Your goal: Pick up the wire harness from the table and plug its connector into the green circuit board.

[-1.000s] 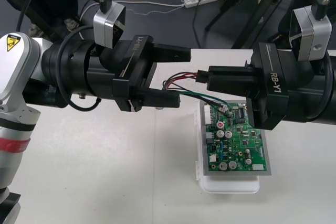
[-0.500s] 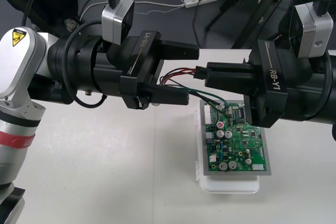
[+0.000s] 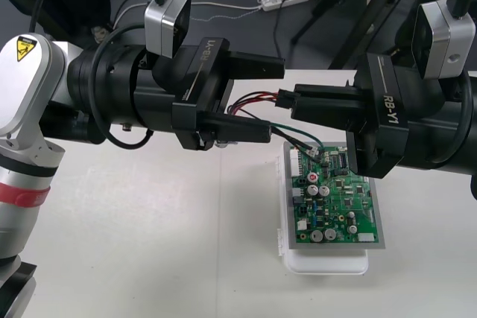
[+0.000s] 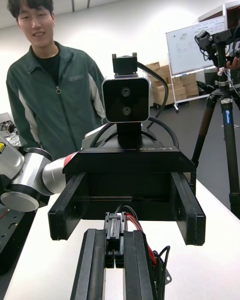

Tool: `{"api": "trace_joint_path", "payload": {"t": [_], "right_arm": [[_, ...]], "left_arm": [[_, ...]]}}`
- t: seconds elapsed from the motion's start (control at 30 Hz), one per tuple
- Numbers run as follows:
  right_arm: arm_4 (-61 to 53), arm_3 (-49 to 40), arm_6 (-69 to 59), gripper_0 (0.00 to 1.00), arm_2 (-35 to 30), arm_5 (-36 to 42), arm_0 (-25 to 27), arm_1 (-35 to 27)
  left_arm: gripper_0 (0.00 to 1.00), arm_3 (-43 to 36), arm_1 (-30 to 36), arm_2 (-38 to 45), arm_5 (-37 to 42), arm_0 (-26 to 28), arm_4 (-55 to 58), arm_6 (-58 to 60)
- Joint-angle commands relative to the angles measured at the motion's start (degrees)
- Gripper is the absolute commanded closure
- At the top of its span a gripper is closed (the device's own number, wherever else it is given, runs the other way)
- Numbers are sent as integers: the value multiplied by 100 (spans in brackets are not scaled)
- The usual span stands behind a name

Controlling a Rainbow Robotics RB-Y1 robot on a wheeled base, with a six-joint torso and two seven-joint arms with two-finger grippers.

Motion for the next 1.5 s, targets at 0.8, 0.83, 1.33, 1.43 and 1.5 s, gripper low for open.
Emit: {"api": "trace_joint_path", "payload": {"t": [0.8,0.83,1.33,1.43,1.5], "right_arm": [[-17,-68,-223,100,37,113,-156,86],[-8,-60,-223,100,37,113,-147,86],[-8,-68,-232,100,37,139,-156,86],[-17,-68,-232,100,37,148,-156,86],[-17,-60,-223,100,37,139,-156,86]], "left_arm": [[39,-207,460,-135,370,-488,129,-363],[39,-207,477,-170,396,-488,138,-372],[86,-207,530,-337,599,-567,270,-425],[94,-207,512,-337,607,-567,278,-434],[100,-207,503,-337,607,-567,287,-434]]}}
